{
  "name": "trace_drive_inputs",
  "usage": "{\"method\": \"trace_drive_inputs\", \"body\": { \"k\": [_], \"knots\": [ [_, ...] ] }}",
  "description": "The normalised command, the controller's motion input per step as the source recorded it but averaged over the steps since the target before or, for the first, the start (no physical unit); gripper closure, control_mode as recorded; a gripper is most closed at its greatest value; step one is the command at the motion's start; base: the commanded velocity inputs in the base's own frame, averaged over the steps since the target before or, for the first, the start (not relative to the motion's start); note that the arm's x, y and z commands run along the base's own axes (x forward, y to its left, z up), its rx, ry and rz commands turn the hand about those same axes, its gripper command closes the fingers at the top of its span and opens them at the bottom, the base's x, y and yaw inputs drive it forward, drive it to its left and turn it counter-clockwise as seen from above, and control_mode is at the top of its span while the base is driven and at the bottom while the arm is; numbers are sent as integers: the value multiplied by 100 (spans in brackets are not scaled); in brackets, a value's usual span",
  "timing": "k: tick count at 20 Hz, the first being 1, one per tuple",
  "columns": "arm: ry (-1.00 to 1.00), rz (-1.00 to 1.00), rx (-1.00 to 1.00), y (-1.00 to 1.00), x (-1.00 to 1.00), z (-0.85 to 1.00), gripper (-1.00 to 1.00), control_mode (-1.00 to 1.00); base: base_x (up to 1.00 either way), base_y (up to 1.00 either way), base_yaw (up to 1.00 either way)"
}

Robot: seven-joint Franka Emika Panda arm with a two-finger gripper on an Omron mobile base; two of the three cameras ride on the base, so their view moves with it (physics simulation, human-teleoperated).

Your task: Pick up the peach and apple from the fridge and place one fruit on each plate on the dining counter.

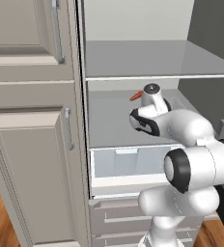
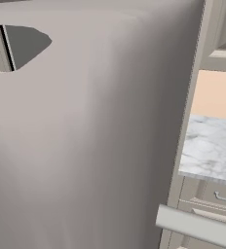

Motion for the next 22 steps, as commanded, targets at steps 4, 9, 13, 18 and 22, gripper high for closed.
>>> {"method": "trace_drive_inputs", "body": {
  "k": [4, 9, 13, 18, 22],
  "knots": [
    [0, 0, 0, -5, 29, -15, -100, -100, 0, 0, 0],
    [0, 0, 1, -13, 14, -11, -100, -100, 0, 0, 0],
    [0, 0, 1, -3, 27, -12, -100, -100, 0, 0, 0],
    [0, 0, 2, 0, 33, -8, -100, -100, 0, 0, 0],
    [0, 0, 1, 0, 29, -4, -100, -100, 0, 0, 0]
  ]
}}
